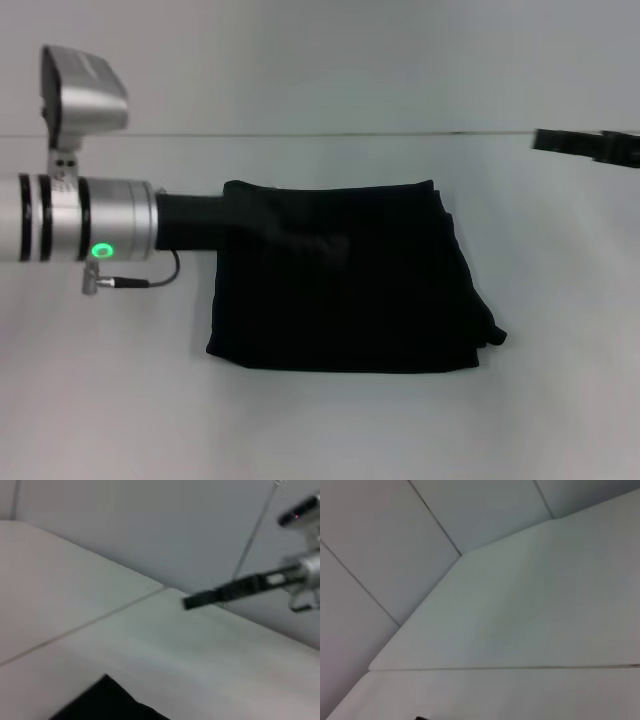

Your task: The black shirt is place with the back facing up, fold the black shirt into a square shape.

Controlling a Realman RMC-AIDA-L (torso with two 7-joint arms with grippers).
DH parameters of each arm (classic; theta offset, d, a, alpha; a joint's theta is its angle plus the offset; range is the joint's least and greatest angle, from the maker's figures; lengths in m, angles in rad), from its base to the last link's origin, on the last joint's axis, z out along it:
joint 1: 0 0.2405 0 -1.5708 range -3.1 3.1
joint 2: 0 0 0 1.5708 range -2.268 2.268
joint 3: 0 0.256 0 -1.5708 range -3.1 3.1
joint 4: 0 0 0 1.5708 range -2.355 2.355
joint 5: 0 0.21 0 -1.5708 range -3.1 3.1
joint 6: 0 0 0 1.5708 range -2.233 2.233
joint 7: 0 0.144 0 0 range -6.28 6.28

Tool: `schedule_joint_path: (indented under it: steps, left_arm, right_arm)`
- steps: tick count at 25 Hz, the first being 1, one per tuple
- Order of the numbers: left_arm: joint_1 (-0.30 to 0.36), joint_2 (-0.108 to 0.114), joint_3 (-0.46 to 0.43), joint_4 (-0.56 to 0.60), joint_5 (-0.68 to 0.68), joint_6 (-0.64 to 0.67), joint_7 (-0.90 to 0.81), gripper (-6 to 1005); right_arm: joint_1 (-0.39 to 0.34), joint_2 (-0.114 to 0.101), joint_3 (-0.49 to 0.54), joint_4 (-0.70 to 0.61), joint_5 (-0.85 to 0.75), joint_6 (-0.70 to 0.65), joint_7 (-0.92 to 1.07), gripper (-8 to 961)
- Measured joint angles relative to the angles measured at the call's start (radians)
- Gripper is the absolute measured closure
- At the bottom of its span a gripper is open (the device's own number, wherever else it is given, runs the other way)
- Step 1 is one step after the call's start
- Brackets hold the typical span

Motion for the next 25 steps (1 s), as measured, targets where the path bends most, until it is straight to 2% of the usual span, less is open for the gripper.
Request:
schedule_joint_path:
  steps: [4, 7, 13, 21, 25]
  left_arm:
    - [0.003, -0.013, 0.044, -0.002, 0.0, 0.025, 0.055, 52]
    - [0.003, -0.018, 0.069, -0.003, 0.0, 0.038, 0.078, 52]
    - [0.003, -0.019, 0.095, -0.003, 0.0, 0.041, 0.088, 52]
    - [0.004, -0.019, 0.091, -0.005, -0.002, 0.037, 0.091, 52]
    - [0.004, -0.019, 0.091, -0.006, -0.002, 0.037, 0.091, 52]
  right_arm:
    - [0.064, 0.013, -0.08, 0.051, 0.0, 0.08, 0.04, 276]
    - [0.108, 0.036, -0.133, 0.086, 0.0, 0.157, 0.059, 304]
    - [0.173, 0.084, -0.167, 0.155, 0.0, 0.293, 0.062, 317]
    - [0.173, 0.163, -0.175, 0.168, 0.008, 0.432, 0.052, 354]
    - [0.165, 0.177, -0.175, 0.17, 0.008, 0.45, 0.051, 375]
